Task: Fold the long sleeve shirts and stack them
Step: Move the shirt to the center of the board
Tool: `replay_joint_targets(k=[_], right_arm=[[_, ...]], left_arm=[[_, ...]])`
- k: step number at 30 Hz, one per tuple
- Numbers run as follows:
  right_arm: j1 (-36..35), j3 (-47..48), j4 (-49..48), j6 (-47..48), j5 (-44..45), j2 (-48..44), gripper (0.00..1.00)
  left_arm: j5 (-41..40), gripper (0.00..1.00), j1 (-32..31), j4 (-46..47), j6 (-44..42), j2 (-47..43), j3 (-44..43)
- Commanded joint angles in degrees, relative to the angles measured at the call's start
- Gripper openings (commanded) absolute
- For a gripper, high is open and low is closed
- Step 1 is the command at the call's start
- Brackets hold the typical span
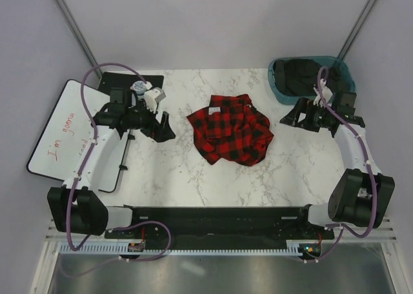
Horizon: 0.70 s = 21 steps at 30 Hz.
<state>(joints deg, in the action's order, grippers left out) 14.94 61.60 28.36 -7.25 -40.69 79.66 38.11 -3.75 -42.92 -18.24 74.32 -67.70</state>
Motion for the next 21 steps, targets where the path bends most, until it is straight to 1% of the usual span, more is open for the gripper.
replay_joint_targets(k=[1, 2, 3, 4, 5, 6, 8, 9, 11, 12, 14, 16, 18, 19, 21], right_arm=[[-3.33, 0.53, -2.42, 9.27, 1.92, 0.84, 0.93], [-5.08, 0.97, -2.87, 9.18, 2.80, 1.89, 0.92], [-5.97, 1.93, -3.39, 8.31, 3.50, 4.34, 0.91], [-7.02, 2.55, -4.36, 8.04, 4.20, 5.67, 0.87], [-9.29, 3.25, -4.63, 7.86, 4.65, 6.99, 0.85], [-10.62, 4.74, -4.89, 7.69, 5.35, 9.61, 0.83], [-14.30, 6.50, -4.98, 7.77, 7.71, 12.26, 0.80], [-14.58, 7.82, -5.07, 7.60, 8.08, 14.54, 0.79], [-17.13, 9.05, -5.16, 7.33, 8.17, 16.57, 0.78], [-17.40, 9.67, -5.16, 5.68, 8.17, 17.89, 0.77], [-17.75, 9.94, -5.16, 4.70, 7.82, 18.78, 0.76], [-17.66, 9.76, -4.72, 4.35, 7.38, 19.57, 0.73], [-17.75, 8.89, -4.28, 4.43, 7.11, 19.48, 0.70], [-17.66, 8.54, -3.93, 4.43, 7.11, 19.40, 0.70], [-17.66, 7.66, -3.58, 4.70, 7.20, 19.13, 0.68]], left_arm=[[1.05, 0.96, -8.01, 6.95, -5.75, 3.62, 0.55], [-1.08, 0.95, -11.94, 9.06, -5.23, 5.90, 0.55], [-3.11, 0.92, -13.90, 12.73, -5.05, 7.14, 0.21], [-6.09, 0.91, -15.66, 14.86, -4.62, 8.54, -0.06], [-6.72, 0.90, -18.46, 16.27, -4.00, 12.38, -0.58], [-6.99, 0.86, -19.44, 18.72, -3.47, 14.34, -2.16], [-6.73, 0.83, -20.42, 20.85, 0.28, 19.26, -4.27], [-6.73, 0.79, -20.42, 21.81, 1.96, 24.15, -6.80], [-7.69, 0.75, -20.42, 23.40, 6.52, 28.84, -11.46], [-8.05, 0.76, -20.51, 23.67, 7.68, 33.12, -13.05], [-9.54, 0.78, -20.60, 24.72, 10.84, 36.75, -16.74], [-7.45, 0.80, -20.60, 24.63, 11.73, 41.05, -18.86], [-6.73, 0.79, -20.69, 24.72, 13.49, 43.18, -21.15], [-6.56, 0.78, -20.69, 24.64, 14.10, 45.45, -21.76], [-7.25, 0.77, -20.69, 24.55, 15.86, 47.13, -23.17]])
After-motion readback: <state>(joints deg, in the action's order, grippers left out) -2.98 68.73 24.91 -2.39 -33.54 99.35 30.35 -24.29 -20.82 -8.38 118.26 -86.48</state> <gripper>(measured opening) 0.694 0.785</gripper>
